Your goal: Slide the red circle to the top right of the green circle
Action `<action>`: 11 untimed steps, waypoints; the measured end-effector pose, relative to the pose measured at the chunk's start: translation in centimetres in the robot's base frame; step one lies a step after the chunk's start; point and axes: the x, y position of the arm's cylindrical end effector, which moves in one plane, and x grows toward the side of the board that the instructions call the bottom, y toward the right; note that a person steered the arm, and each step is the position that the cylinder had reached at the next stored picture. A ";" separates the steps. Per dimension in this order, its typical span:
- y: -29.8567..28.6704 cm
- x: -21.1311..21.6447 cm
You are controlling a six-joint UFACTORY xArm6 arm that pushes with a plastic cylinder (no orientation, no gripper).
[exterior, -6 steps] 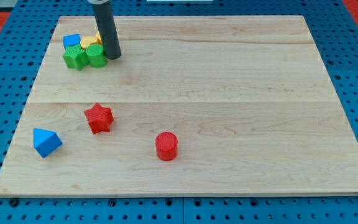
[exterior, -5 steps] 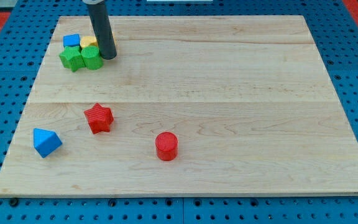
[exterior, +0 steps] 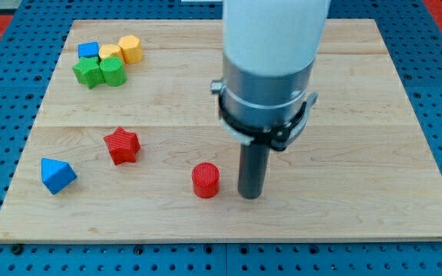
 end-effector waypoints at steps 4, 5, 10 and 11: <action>-12.8 -6.0; -12.1 -7.9; -8.4 -16.7; -10.3 -20.1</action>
